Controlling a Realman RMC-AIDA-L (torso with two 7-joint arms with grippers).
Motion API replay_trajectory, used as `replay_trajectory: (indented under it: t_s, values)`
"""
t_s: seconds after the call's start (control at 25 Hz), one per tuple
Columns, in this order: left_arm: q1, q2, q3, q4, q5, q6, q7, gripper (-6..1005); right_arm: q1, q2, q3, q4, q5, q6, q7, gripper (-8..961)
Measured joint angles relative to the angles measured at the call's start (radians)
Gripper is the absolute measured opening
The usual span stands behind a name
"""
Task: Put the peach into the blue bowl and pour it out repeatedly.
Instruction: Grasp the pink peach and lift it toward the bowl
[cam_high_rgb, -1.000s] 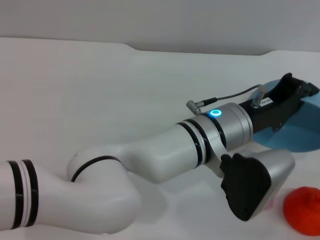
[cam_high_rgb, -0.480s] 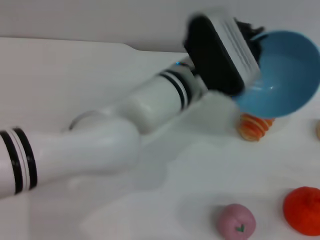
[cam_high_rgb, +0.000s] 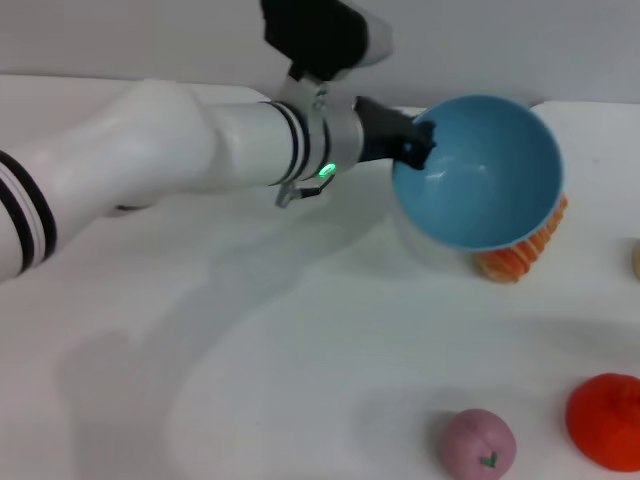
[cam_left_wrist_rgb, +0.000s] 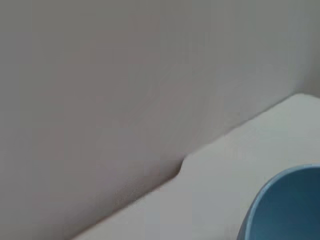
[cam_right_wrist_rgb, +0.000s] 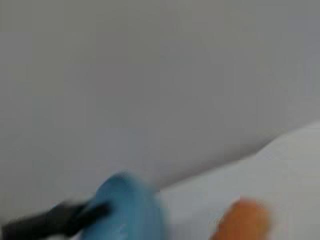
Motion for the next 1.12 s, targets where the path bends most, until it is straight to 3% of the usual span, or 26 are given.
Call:
replay_trajectory:
  t_s: [0.12,0.28,0.6,0.88,1.12]
  values:
    - [-0.002,0.001,-0.031,-0.027,0.004,0.023,-0.038,-1,0.050,-0.001,-0.043,-0.084,-0.106,-0.119,0.096,811]
    - [-0.002,0.001,-0.048,-0.048,0.005,0.004,-0.069,0,0.111,0.000,-0.180,-0.103,-0.197,-0.183,0.187,810]
    - [0.003,-0.003,-0.043,-0.056,0.004,-0.006,-0.070,0,0.235,0.002,-0.448,0.092,-0.277,0.002,0.251,804]
    - [0.007,-0.003,-0.042,-0.058,0.003,-0.015,-0.071,-1,0.306,0.003,-0.575,0.250,-0.288,0.098,0.267,800]
    - [0.007,-0.003,-0.042,-0.060,0.003,-0.018,-0.065,-1,0.311,0.002,-0.678,0.273,-0.322,0.135,0.348,796]
